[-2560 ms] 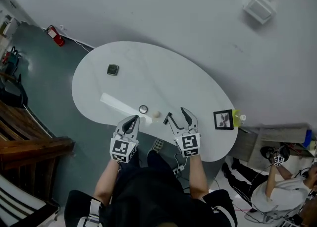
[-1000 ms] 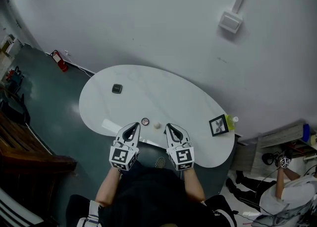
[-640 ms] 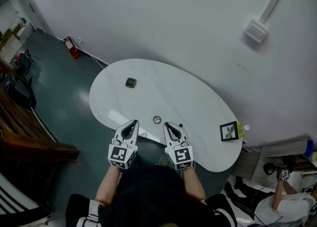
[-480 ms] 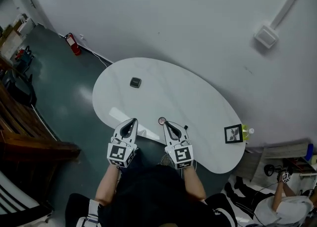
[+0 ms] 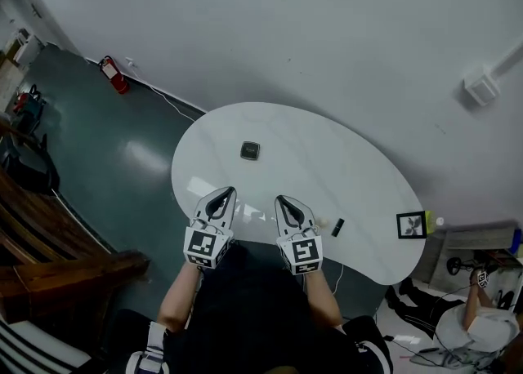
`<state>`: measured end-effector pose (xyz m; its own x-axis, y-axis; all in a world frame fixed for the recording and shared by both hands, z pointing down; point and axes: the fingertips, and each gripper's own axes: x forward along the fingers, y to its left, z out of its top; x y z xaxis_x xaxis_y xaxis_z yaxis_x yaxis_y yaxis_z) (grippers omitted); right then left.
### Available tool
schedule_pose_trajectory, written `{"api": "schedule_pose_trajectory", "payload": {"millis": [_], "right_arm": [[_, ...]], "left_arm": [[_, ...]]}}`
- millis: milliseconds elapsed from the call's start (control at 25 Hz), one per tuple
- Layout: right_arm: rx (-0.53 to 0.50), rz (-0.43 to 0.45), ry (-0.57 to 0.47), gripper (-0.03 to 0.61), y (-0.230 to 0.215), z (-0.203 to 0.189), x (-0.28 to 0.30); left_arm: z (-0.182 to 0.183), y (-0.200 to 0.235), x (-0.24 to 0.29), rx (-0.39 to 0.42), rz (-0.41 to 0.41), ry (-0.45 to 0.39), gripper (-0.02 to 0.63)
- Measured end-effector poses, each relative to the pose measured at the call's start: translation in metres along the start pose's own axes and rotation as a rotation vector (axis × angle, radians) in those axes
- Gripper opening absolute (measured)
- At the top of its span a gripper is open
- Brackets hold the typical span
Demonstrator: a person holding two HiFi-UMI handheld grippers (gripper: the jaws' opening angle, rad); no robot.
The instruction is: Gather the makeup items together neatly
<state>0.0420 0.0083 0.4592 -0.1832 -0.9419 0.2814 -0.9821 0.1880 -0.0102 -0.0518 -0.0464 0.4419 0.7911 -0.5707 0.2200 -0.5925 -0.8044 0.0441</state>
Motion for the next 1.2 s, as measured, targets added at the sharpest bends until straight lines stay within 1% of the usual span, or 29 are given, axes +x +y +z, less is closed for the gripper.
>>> {"api": "schedule_pose_trajectory", "payload": {"millis": [200,360,480,680,800,1000,1200], "right_arm": [[0.012,-0.071,0.016,0.034,0.012,0.015,0.051],[0.031,-0.138,0.024,0.034,0.009,0.022,0.083],[0.063,-0.177,0.043,0.034,0.005,0.017,0.102],[0.102,-0.208,0.095,0.034,-0.001,-0.001,0.138],[0.133,-0.208,0.129,0.035,-0.007,-0.017,0.163],[0.161,-0.200,0.181,0.035,-0.016,-0.047,0.198],[0.185,-0.215,0.234,0.035,-0.029,-0.080,0.220]], "left_arm": [[-0.001,0.052,0.017,0.000,-0.079,0.014,0.017],[-0.002,0.081,0.036,0.005,-0.140,0.026,0.017],[-0.008,0.098,0.046,0.000,-0.172,0.045,0.017],[-0.023,0.124,0.067,-0.019,-0.204,0.080,0.017],[-0.036,0.139,0.083,-0.032,-0.215,0.108,0.017],[-0.067,0.159,0.107,-0.067,-0.219,0.159,0.017],[-0.102,0.171,0.124,-0.093,-0.208,0.229,0.017]]}}
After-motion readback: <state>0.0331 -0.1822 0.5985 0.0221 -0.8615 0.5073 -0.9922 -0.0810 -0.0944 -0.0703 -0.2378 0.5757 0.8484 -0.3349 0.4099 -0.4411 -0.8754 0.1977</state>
